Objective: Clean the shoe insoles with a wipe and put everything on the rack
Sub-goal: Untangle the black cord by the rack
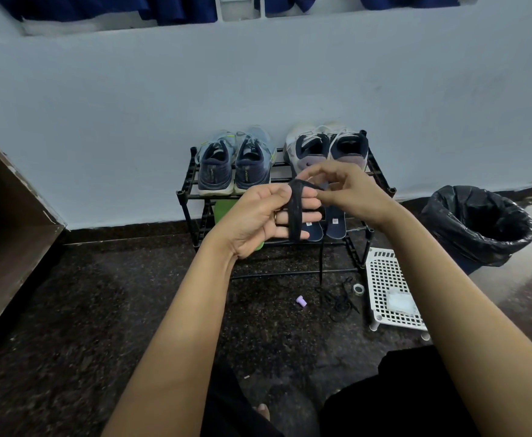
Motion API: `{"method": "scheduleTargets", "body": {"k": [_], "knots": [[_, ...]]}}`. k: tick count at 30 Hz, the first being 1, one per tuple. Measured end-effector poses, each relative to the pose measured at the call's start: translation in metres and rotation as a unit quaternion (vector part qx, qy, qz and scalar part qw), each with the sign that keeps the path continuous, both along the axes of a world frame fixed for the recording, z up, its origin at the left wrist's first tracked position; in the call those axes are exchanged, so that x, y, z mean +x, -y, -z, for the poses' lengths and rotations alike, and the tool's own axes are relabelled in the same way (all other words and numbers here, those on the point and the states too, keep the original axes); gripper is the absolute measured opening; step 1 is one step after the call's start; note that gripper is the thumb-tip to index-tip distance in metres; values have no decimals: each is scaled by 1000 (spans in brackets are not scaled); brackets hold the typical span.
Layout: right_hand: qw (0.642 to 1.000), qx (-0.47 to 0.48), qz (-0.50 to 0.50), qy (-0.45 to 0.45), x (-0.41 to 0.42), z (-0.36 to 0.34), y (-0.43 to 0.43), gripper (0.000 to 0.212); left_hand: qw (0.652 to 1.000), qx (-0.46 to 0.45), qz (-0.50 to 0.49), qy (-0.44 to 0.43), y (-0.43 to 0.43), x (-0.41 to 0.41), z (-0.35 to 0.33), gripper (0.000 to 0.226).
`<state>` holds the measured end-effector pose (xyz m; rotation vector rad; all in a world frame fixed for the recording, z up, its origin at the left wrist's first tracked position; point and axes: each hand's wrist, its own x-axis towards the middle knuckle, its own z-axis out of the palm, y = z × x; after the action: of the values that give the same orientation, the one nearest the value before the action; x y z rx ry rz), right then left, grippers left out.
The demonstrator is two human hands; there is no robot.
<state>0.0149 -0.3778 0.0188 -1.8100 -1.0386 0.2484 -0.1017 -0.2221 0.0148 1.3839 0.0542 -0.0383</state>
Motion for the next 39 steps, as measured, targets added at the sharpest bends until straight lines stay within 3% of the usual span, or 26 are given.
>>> {"method": "scheduleTargets", "body": {"k": [6, 14, 20, 24, 27, 31, 34, 39], "knots": [[998, 56, -20, 5, 0, 6, -4, 14, 1000, 19, -1, -3, 0, -1, 1, 27], [997, 76, -20, 13, -2, 14, -12, 20, 999, 25, 18, -14, 2, -3, -1, 27], [966, 138, -96, -196, 0, 6, -8, 21, 998, 42, 30, -35, 2, -4, -2, 27], [947, 115, -91, -285, 2, 3, -7, 17, 997, 51, 37, -49, 2, -5, -3, 28], [956, 54, -56, -283, 7, 6, -6, 9, 997, 52, 38, -52, 1, -5, -3, 28], [953, -21, -65, -296, 6, 8, -6, 29, 996, 48, 42, -55, 3, -5, -4, 29], [956, -4, -86, -281, 2, 13, -6, 36, 996, 41, 50, -56, 3, -6, -5, 30], [950, 89, -175, -241, 6, 20, -3, 24, 996, 44, 57, -59, 5, -8, -6, 31]]}}
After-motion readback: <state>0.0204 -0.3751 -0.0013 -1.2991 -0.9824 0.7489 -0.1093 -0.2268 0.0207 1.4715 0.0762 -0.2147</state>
